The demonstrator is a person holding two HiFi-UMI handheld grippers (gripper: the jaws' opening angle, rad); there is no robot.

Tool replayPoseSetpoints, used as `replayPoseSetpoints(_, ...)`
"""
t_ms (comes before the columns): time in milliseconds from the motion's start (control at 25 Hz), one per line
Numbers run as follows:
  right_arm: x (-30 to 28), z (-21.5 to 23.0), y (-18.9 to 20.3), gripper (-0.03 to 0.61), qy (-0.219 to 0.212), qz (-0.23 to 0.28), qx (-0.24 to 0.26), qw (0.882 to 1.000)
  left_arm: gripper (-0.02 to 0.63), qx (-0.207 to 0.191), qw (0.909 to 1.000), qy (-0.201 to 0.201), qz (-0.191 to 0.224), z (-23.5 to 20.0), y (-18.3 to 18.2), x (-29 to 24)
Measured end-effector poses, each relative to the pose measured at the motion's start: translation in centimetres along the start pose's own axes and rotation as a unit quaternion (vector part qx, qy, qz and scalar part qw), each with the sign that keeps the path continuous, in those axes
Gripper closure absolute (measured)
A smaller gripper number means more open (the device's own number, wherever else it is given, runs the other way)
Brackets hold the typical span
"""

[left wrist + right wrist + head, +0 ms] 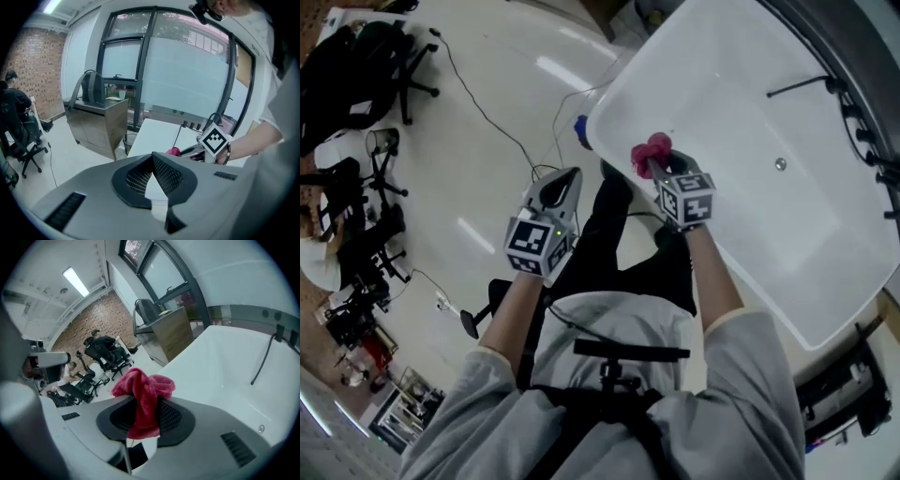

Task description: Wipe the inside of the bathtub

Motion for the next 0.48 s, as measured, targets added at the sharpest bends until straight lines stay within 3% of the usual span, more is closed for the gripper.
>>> replayPoseSetpoints(200, -5.4, 2.3, 0.8, 0.468, -0.014, -0.015, -0.008, 1.0, 0.609, -0.007, 0.9996, 0.02, -0.02, -0.9, 1.9, -3.9)
replayPoseSetpoints(480, -11.6, 4.4, 3.6, 0.468, -0.086, -0.065, 0.001, 0.994, 0.608, 0.0, 0.9993, 0.016, -0.035, -0.7, 4.4, -8.9)
Point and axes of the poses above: the fingertips, and each gripper's own axes: x backward along the fingers, z to its right, y out of its underside, the point moved 3 cm from there along x, backward along the fingers, and after that the axes turned 12 degrees about -y, right-handed, at the moved point
